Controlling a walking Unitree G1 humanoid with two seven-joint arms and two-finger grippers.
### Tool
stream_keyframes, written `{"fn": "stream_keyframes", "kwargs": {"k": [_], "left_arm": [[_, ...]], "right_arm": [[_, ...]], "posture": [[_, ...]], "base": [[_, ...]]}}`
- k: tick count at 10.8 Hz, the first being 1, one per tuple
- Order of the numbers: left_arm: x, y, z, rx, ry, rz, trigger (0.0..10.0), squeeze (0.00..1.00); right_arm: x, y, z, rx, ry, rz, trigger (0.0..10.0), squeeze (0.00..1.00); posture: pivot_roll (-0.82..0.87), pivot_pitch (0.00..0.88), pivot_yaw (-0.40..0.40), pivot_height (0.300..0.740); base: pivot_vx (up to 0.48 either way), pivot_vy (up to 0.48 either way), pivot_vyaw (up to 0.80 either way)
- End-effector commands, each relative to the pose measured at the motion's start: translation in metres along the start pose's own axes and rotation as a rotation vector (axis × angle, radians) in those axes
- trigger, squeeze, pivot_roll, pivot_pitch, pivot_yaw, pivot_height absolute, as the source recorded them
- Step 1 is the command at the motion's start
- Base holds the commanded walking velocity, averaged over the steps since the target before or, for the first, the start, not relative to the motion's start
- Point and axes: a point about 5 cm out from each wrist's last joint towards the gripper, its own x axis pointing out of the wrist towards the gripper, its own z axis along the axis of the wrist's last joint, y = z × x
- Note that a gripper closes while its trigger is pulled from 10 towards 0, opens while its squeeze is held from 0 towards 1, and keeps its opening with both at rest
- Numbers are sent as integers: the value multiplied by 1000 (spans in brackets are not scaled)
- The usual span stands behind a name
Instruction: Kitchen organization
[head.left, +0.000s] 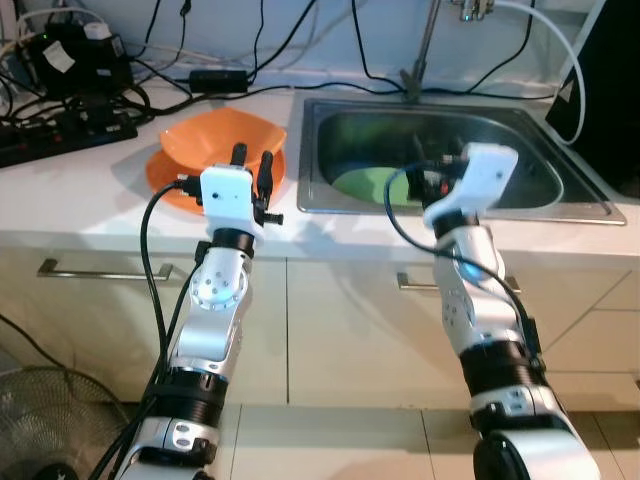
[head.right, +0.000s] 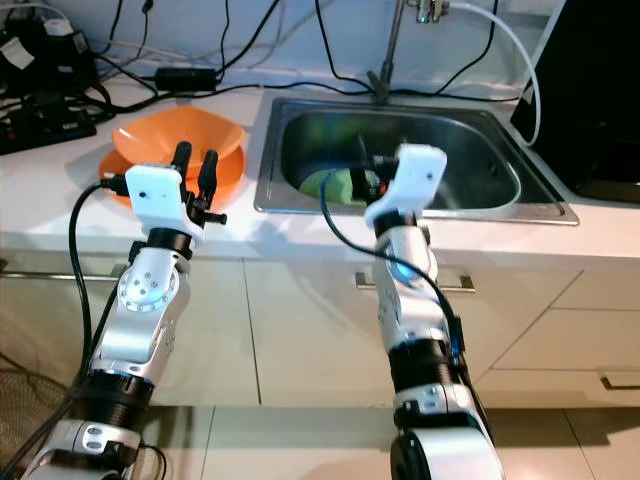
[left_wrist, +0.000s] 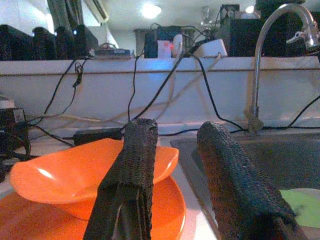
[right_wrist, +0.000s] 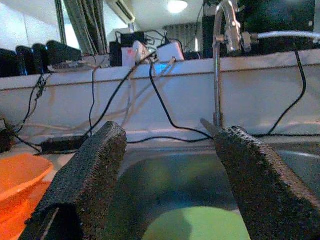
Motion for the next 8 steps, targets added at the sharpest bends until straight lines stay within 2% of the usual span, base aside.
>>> {"fn": "stream_keyframes", "kwargs": {"k": [1, 3, 4, 8], "left_arm": [[-2, 4, -2, 2, -6, 4, 10000, 0], [-5, 9, -8, 18, 2, 16, 10000, 0], [-5, 9, -8, 17, 0, 20, 10000, 0], [-5, 8, -8, 6, -10, 24, 10000, 0]], "right_arm": [[1, 0, 0, -3, -6, -1, 10000, 0], [-1, -1, -7, 0, 7, -4, 10000, 0], [-1, 0, -8, -6, 10, -2, 10000, 0], [-2, 1, -11, -5, 7, -7, 10000, 0]], "posture": [[195, 0, -29, 740], [206, 0, -34, 740], [210, 0, -38, 740], [205, 0, -36, 740]], "base": [[0, 0, 0], [0, 0, 0], [247, 0, 0], [380, 0, 0]]}}
